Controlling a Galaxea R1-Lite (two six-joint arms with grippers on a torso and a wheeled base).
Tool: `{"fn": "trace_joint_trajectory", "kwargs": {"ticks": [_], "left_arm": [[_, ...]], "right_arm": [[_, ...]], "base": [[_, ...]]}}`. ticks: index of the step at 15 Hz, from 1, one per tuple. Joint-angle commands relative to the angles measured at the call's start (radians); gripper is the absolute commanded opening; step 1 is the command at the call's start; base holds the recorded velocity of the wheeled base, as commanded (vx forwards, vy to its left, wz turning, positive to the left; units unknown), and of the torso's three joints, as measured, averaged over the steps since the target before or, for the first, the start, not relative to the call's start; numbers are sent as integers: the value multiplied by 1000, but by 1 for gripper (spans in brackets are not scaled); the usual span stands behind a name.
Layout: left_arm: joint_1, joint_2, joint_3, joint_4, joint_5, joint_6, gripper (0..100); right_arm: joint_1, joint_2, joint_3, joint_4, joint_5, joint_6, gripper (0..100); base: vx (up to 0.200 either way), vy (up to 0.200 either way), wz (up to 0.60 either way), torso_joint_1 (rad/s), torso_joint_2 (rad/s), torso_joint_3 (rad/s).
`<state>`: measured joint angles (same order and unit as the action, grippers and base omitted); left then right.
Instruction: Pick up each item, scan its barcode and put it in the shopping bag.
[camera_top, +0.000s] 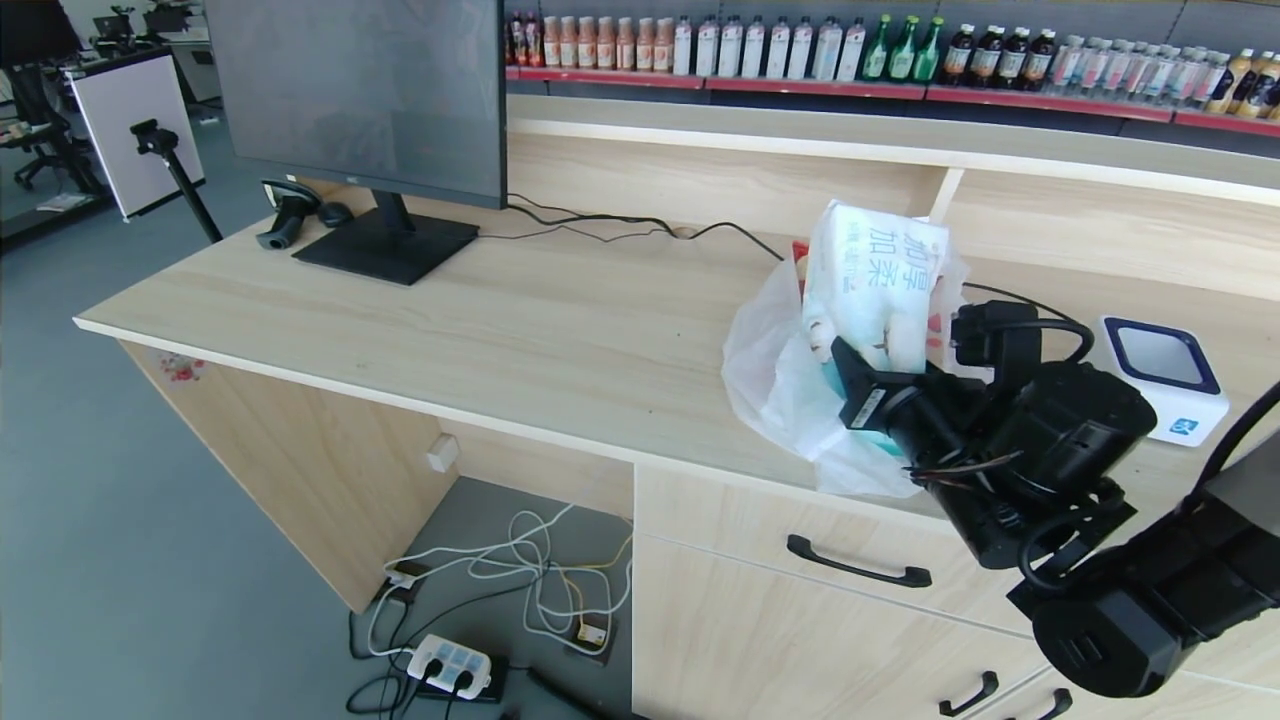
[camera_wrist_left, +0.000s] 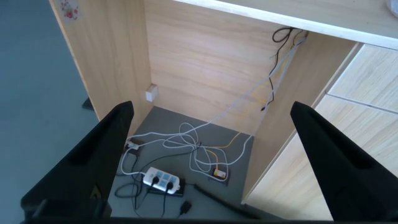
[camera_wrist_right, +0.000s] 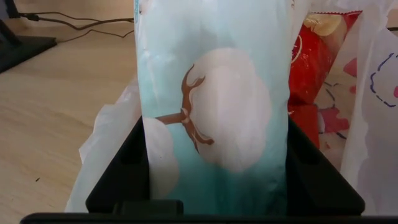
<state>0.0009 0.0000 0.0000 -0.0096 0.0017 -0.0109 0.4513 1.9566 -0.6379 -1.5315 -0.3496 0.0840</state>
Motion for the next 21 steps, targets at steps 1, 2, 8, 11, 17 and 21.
{"fn": "trace_joint_trajectory", "kwargs": {"ticks": [1,2,8,11,17,21], "left_arm": [[1,0,0,0,0,0,100],[1,0,0,0,0,-1,100],[1,0,0,0,0,-1,100],[1,0,0,-1,0,0,100],[1,0,0,-1,0,0,100],[1,0,0,-1,1,0,100]], "right_arm": [[-32,-16,43,-2,-23,19,0],[-62,-22,60,-4,-23,20,0],[-80,-31,89,-4,-20,22,0],[-79,-27,75,-6,-20,22,100],[-79,-71,75,-13,-19,22,100],[-77,-154,104,-16,9,14,100]], "base": [[0,0,0,0,0,0],[0,0,0,0,0,0],[0,0,0,0,0,0],[0,0,0,0,0,0],[0,0,0,0,0,0],[0,0,0,0,0,0]]}}
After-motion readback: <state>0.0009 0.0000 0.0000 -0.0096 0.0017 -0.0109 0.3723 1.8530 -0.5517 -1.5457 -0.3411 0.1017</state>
